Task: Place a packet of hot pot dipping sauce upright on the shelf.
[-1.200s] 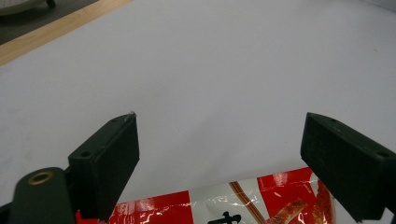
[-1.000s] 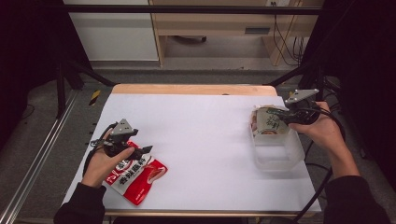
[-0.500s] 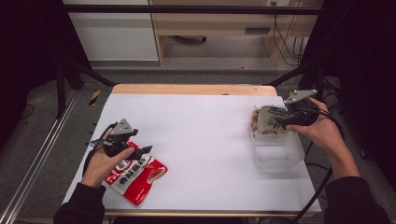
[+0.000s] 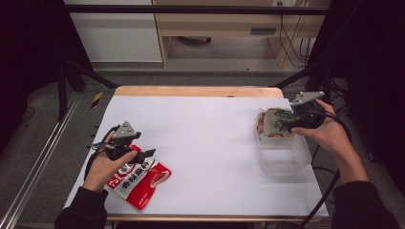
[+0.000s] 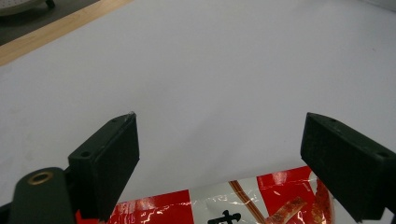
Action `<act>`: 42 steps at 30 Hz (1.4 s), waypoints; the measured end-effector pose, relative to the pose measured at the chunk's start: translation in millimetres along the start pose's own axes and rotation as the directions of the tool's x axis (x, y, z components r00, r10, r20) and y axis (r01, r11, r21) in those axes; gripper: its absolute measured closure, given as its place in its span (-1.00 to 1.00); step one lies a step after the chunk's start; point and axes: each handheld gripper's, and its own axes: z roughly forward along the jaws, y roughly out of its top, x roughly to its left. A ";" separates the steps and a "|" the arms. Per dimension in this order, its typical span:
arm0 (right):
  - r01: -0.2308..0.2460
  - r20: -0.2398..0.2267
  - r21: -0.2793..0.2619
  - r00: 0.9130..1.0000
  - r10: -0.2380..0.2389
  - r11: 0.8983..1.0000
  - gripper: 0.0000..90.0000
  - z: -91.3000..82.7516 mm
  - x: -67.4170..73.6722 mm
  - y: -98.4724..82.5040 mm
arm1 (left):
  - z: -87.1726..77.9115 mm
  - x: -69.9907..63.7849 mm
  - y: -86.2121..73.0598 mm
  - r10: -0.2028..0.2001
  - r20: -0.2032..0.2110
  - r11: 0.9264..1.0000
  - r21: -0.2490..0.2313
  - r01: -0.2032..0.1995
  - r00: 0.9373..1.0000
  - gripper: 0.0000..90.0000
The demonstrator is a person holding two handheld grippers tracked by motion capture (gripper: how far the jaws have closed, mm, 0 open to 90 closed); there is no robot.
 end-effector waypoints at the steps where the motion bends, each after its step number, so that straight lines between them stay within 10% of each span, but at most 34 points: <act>1: 0.003 0.001 -0.007 1.000 -0.003 1.000 -0.54 -0.7 0.6 0.8 | 0.0 0.0 -0.1 0.001 0.000 1.000 0.001 -0.001 1.000 -0.74; 25: 0.095 -0.035 -0.174 0.994 -0.103 0.980 -0.68 -29.6 61.0 43.3 | -15.3 6.7 -16.2 -0.023 -0.051 0.999 0.022 0.024 0.998 -0.75; 42: 0.161 -0.095 -0.183 0.979 -0.180 0.970 -0.66 -21.2 110.1 57.0 | -36.5 19.3 -33.4 -0.064 -0.119 0.997 0.023 0.067 0.991 -0.77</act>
